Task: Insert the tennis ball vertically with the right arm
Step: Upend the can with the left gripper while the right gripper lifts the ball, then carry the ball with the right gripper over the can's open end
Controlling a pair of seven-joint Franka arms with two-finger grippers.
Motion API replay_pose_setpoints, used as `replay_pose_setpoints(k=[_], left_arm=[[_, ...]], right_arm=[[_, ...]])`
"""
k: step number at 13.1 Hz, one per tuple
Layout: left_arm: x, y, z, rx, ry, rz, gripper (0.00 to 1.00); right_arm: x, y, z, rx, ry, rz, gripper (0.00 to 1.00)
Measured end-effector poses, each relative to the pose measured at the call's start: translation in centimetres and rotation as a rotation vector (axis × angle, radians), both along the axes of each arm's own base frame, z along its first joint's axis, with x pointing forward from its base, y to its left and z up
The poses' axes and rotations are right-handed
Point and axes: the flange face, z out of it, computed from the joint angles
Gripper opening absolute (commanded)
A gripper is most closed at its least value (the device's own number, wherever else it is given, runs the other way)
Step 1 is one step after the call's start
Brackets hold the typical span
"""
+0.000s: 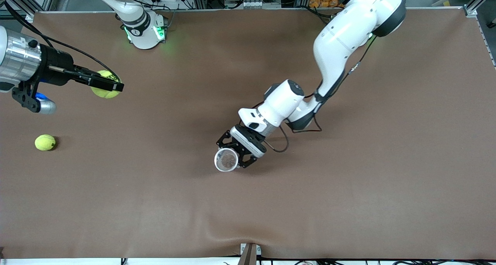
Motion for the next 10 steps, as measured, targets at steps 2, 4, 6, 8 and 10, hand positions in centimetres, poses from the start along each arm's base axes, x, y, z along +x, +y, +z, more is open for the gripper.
replay_pose_setpoints(k=[2,4,6,8,10], left_arm=[[-1.6,-1.4,-1.1,0.003,-0.03,-0.006,0.62],[-2.5,-2.1,-2.0,0.036,-0.061,-0.008,0.62],[-3.0,-2.3,-2.7,0.062,-0.086,-0.013,0.63],[-3.2,-2.3,-3.3,0.052,-0.105,-0.008,0.63],[-3.3,-2.2,-3.4,0.043,-0.116,-0.003,0.63]], right_arm=[[-0.1,0.4,0.1,0.004,0.005,-0.007,0.0],[-0.1,0.5,0.1,0.004,0.006,-0.007,0.0],[-0.1,0.5,0.1,0.004,0.006,-0.007,0.0],[0.0,0.3,0.0,0.004,0.006,-0.009,0.0],[0.0,0.2,0.0,0.004,0.006,-0.011,0.0]])
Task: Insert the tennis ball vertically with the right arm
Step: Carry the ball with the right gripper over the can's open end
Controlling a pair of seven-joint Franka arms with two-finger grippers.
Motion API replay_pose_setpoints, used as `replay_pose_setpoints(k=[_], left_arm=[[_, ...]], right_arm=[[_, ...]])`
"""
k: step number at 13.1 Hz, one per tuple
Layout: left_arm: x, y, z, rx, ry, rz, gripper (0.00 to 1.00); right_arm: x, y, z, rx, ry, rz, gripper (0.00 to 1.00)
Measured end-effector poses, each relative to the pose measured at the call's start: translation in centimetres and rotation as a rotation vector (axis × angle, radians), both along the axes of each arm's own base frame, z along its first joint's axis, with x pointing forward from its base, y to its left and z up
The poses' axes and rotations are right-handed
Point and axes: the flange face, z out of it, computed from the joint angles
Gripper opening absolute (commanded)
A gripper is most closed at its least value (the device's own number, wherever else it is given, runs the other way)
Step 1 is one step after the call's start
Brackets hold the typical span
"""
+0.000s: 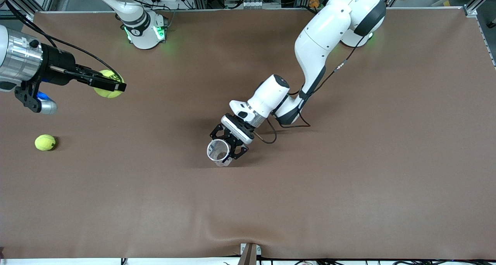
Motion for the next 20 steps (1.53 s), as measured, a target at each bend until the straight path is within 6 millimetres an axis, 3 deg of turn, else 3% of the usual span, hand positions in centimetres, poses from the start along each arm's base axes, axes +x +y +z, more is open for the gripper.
replay_pose_setpoints(k=[5,7,13,17,20], left_arm=[[-0.1,0.0,-0.1,-0.003,-0.007,0.0,0.63],[-0.2,-0.1,-0.1,-0.003,-0.01,-0.002,0.63],[-0.4,-0.3,-0.1,-0.004,-0.012,-0.005,0.63],[0.6,0.6,-0.2,0.012,-0.03,0.01,0.63],[0.6,0.6,-0.2,0.013,-0.031,0.011,0.62]], right_arm=[[0.0,0.0,-0.3,-0.062,-0.013,0.011,0.0],[0.4,1.4,-0.5,-0.081,-0.051,0.022,0.0],[2.4,11.0,-3.0,-0.159,-0.262,0.122,0.0],[2.7,19.8,-6.8,-0.242,-0.423,0.242,0.0],[3.6,23.3,-10.3,-0.276,-0.502,0.298,0.0]])
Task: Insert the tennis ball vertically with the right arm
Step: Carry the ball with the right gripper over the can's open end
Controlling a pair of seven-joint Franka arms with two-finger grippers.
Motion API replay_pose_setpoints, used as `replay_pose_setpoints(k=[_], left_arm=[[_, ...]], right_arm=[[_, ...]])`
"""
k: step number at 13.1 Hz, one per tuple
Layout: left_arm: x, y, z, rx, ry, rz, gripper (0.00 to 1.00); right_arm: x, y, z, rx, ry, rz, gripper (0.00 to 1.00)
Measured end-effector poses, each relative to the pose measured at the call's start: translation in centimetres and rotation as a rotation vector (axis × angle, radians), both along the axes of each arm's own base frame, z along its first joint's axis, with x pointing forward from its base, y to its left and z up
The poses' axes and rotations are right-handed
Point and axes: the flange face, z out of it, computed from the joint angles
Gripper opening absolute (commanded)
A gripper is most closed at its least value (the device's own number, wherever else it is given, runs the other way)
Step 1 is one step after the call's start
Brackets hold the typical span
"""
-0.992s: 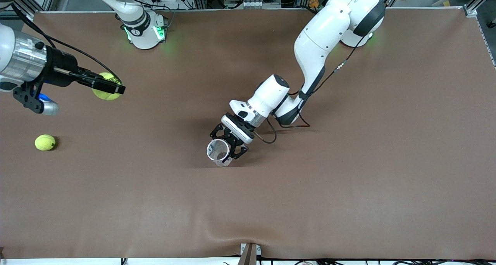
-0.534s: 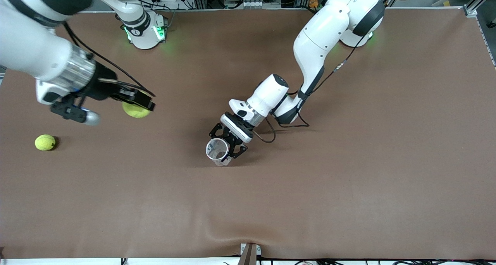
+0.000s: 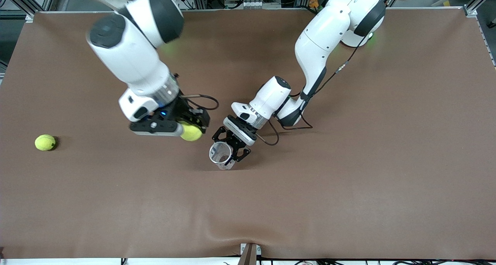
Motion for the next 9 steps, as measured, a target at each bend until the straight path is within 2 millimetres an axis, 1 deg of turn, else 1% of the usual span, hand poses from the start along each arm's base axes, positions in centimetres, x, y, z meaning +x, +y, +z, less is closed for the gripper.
replay_pose_setpoints(k=[3,4,7,9], left_arm=[[0.0,0.0,0.0,0.0,0.0,-0.001,0.62],[-0.1,-0.1,0.0,0.0,0.0,-0.002,0.62],[-0.3,-0.3,0.0,0.002,-0.002,-0.007,0.62],[-0.3,-0.4,0.0,0.002,-0.003,-0.007,0.62]], right_arm=[[1.2,1.5,-2.7,-0.04,-0.08,0.119,0.0],[1.5,2.1,-4.0,-0.061,-0.1,0.159,0.0],[1.5,4.4,-7.4,-0.136,-0.151,0.245,0.0],[1.2,5.7,-9.5,-0.184,-0.164,0.294,0.0]])
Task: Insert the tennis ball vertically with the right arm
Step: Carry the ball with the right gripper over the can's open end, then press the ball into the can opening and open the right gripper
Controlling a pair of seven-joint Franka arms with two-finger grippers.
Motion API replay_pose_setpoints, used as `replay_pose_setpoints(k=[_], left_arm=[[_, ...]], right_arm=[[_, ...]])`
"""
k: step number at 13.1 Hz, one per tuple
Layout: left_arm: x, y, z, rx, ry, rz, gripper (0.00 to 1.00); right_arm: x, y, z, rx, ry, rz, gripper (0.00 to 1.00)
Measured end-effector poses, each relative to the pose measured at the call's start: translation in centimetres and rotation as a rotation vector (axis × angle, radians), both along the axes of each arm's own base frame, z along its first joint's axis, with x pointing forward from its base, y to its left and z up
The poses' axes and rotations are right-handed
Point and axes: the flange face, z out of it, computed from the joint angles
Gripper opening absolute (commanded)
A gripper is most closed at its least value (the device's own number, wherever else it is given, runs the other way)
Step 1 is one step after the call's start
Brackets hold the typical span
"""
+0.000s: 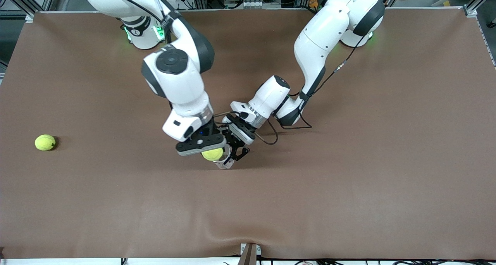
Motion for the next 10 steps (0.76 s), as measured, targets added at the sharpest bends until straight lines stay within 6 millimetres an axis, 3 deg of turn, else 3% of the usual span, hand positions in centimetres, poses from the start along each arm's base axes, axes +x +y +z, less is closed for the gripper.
replay_pose_setpoints(k=[2,10], left_arm=[[0.0,0.0,0.0,0.0,0.0,0.0,0.62],[-0.3,0.1,-0.2,-0.005,-0.009,0.0,0.61]], right_arm=[[-0.2,0.7,-1.3,-0.027,-0.003,0.023,0.0],[-0.8,1.1,-3.0,-0.054,0.026,0.042,0.0]])
